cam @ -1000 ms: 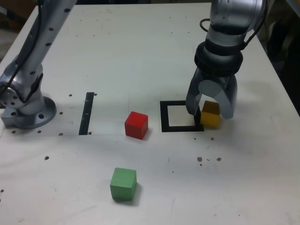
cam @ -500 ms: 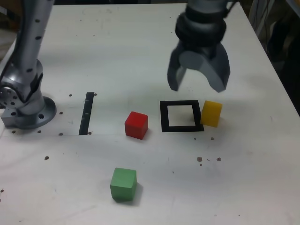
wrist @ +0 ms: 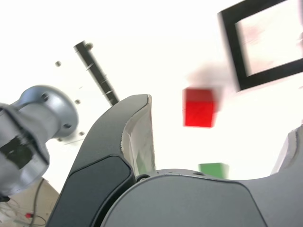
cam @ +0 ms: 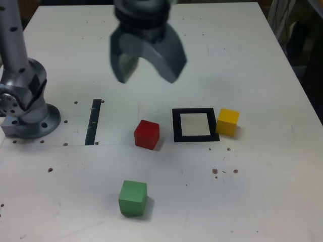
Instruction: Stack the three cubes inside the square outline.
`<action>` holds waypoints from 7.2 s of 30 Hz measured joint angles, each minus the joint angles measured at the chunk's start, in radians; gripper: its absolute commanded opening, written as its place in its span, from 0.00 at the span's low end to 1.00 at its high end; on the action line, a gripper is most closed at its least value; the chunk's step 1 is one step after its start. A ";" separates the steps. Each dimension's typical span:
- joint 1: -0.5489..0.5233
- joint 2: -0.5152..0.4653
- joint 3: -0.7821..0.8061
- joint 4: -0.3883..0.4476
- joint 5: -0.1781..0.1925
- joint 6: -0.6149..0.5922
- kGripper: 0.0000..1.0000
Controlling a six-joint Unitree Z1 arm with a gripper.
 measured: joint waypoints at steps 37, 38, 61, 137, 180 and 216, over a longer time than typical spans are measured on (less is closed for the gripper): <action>-0.170 0.209 0.228 -0.334 -0.067 -0.165 0.92; -0.169 0.218 0.224 -0.335 -0.067 -0.164 0.91; -0.141 0.259 0.241 -0.361 -0.055 -0.159 0.34; 0.064 0.470 -0.232 -0.133 -0.033 -0.197 0.20; 0.064 0.491 -0.259 -0.129 -0.065 -0.146 0.68; -0.003 0.488 -0.625 0.114 0.028 -0.151 0.99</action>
